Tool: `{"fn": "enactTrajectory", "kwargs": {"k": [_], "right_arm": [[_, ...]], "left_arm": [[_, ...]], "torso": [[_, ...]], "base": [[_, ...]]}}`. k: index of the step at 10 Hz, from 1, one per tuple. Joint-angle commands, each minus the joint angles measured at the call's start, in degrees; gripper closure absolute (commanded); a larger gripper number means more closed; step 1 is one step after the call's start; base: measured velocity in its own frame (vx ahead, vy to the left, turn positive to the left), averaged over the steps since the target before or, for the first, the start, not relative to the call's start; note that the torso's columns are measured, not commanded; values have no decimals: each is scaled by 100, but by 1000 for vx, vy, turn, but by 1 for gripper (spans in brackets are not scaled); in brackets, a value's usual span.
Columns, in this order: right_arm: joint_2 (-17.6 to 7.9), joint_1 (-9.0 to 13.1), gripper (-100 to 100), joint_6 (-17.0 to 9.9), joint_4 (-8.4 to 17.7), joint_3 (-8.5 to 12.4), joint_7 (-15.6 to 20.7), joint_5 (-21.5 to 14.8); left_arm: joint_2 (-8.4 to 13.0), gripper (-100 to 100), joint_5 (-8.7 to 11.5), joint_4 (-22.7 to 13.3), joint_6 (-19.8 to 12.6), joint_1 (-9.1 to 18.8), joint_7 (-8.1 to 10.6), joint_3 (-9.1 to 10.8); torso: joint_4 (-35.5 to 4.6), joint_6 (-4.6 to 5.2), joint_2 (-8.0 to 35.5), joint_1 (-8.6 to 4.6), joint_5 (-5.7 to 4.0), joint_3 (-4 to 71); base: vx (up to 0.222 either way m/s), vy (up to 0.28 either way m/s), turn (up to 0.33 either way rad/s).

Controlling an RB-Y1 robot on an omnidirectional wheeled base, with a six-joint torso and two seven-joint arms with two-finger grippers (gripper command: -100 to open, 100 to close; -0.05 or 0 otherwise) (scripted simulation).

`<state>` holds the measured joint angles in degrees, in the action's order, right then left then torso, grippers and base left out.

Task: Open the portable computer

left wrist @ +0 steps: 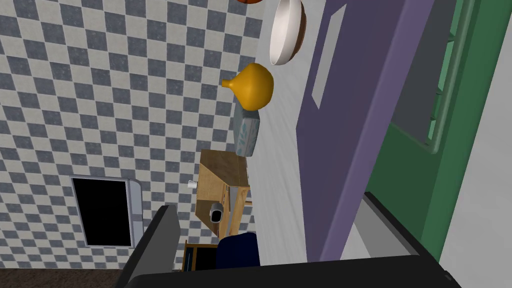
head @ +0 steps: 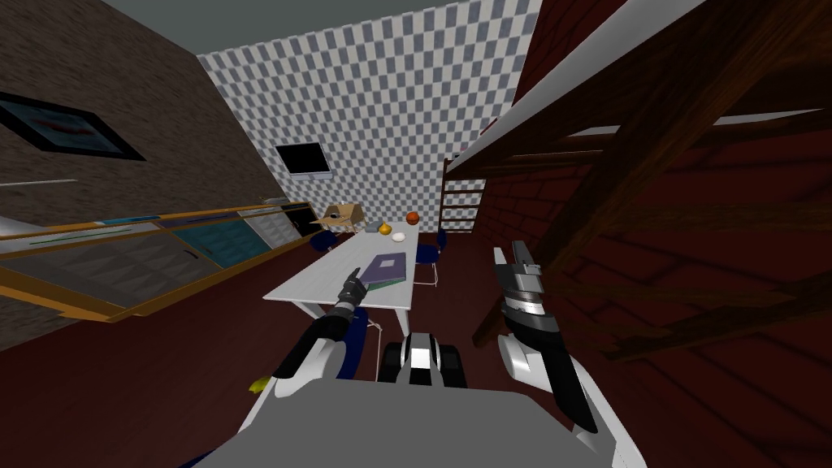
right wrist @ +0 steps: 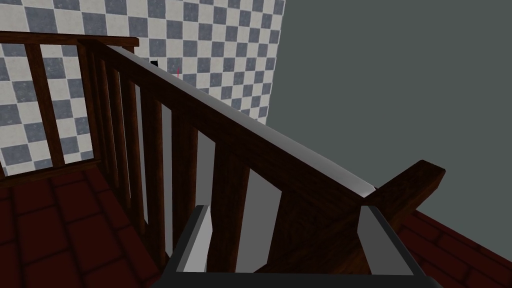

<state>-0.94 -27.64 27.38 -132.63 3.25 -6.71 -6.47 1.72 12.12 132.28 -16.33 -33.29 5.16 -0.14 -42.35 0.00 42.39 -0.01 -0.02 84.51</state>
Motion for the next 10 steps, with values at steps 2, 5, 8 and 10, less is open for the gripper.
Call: {"fn": "enactTrajectory", "kwargs": {"k": [2,5,8,10], "right_arm": [[0,0,0,0,0,0,0,0],[0,0,0,0,0,0,0,0],[0,0,0,0,0,0,0,0],[0,0,0,0,0,0,0,0]], "left_arm": [[-10,-100,65,573,-251,-320,-4,15],[-12,0,71,623,-274,-388,-10,7],[-12,0,72,630,-265,-377,-10,6],[-12,0,72,632,-263,-375,-10,5]], "torso": [[-2,2,-4,-2,0,0],[2,1,-1,-1,1,0],[7,-1,-7,4,4,3],[7,0,-11,2,3,6]], "base": [[37,-1,-22],[23,1,-12],[0,0,0],[0,0,0]]}}
